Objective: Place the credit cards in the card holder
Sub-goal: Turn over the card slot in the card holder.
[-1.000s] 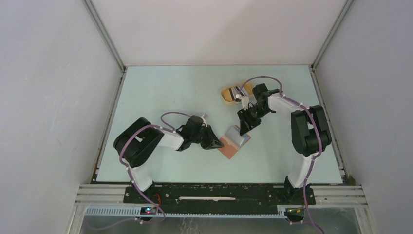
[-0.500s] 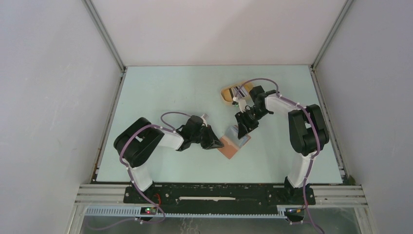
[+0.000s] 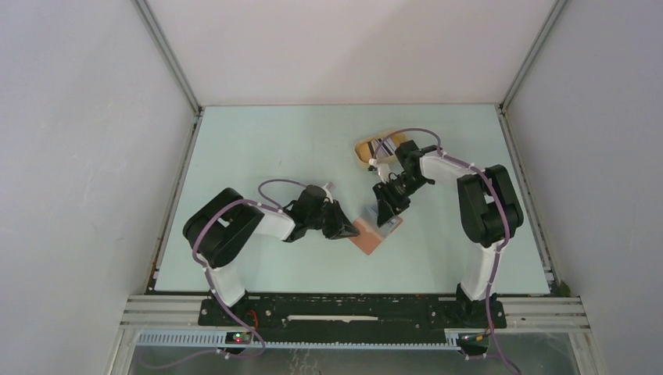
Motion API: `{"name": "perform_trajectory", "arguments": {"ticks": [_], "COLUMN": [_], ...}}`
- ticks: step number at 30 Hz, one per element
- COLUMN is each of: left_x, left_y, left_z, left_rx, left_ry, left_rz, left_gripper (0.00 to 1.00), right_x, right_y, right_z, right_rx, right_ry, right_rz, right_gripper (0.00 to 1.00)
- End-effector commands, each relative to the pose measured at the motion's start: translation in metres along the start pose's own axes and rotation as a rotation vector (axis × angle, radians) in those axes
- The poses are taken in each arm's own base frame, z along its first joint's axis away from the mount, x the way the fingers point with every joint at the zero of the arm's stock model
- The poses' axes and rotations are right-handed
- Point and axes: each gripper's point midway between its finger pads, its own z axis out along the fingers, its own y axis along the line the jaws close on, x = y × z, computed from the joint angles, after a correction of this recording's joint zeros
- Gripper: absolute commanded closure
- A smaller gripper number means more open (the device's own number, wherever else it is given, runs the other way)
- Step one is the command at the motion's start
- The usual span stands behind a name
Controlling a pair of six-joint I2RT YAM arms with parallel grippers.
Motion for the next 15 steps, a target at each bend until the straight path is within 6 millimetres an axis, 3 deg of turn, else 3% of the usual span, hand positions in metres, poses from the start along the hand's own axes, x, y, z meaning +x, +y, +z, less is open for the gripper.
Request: {"name": "perform_trajectory", "arguments": {"ticks": [1,10,15], "left_x": [0.005,0.001,-0.002], "left_y": [0.005,0.002,0.005], "left_z": [0.002,-0.001,-0.005], "left_rx": [-0.005,0.017,0.025], "left_ry": [0.018,0.006,-0.010], "left_rz": [-0.003,-0.018,-0.049], "left_gripper": [0.85,0.84,0.82], "right_x": [-0.010,-0.009,-0.006], "right_y": [0.016,0.059,0.063], "right_z": [0.001,0.017,0.025], "right_rx": [-0.041,-0.189,-0.226], "right_ry": [-0.010,0.021,0.043], "right_rz": [-0.043,-0.093,-0.074], "right_gripper": [0.46,0.45,0.44]}}
